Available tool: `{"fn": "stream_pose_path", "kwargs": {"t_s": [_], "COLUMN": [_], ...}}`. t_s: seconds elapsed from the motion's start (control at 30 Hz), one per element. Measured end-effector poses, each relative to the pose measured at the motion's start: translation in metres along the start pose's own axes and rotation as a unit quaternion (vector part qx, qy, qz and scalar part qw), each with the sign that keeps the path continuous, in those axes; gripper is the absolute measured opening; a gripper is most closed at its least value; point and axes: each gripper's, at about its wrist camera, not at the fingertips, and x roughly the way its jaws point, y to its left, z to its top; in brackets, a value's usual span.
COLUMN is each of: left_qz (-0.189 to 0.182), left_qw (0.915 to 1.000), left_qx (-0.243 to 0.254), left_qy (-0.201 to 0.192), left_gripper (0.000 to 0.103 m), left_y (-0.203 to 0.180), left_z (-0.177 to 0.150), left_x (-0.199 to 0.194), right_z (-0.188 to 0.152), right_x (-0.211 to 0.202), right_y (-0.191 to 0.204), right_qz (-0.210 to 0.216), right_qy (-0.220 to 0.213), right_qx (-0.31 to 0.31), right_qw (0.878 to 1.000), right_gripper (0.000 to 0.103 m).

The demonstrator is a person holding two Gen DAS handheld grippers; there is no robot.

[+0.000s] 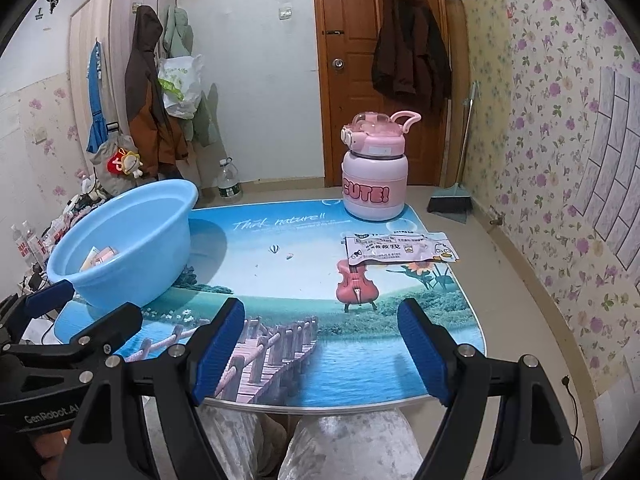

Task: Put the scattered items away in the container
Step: 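Withdraw both grippers from the basin back over the table, then move the right gripper to the white duck-print snack packet and close on it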

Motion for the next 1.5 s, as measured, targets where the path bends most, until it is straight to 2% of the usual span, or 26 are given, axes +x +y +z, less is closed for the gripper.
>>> {"fn": "stream_pose_path", "kwargs": {"t_s": [0.47, 0.87, 1.13, 1.5], "left_qz": [-0.006, -0.018, -0.023, -0.023], "left_qw": [0.9999, 0.9995, 0.9987, 0.9966], "left_qx": [0.006, 0.017, 0.032, 0.053], "left_qy": [0.006, 0.021, 0.034, 0.059], "left_gripper": [0.103, 0.103, 0.103, 0.103], "left_y": [-0.007, -0.024, -0.042, -0.070], "left_z": [-0.002, -0.001, 0.008, 0.030], "left_x": [0.006, 0.022, 0.045, 0.092], "right_z": [-0.003, -0.005, -0.001, 0.021], "right_x": [0.009, 0.022, 0.035, 0.069], "right_y": [-0.008, -0.039, -0.069, -0.112], "right_qz": [-0.006, -0.033, -0.052, -0.066], "right_qy": [0.010, 0.019, 0.027, 0.039], "right_qx": [0.005, 0.026, 0.046, 0.034], "right_qw": [1.000, 0.999, 0.997, 0.996], "right_gripper": [0.081, 0.081, 0.081, 0.081]}}
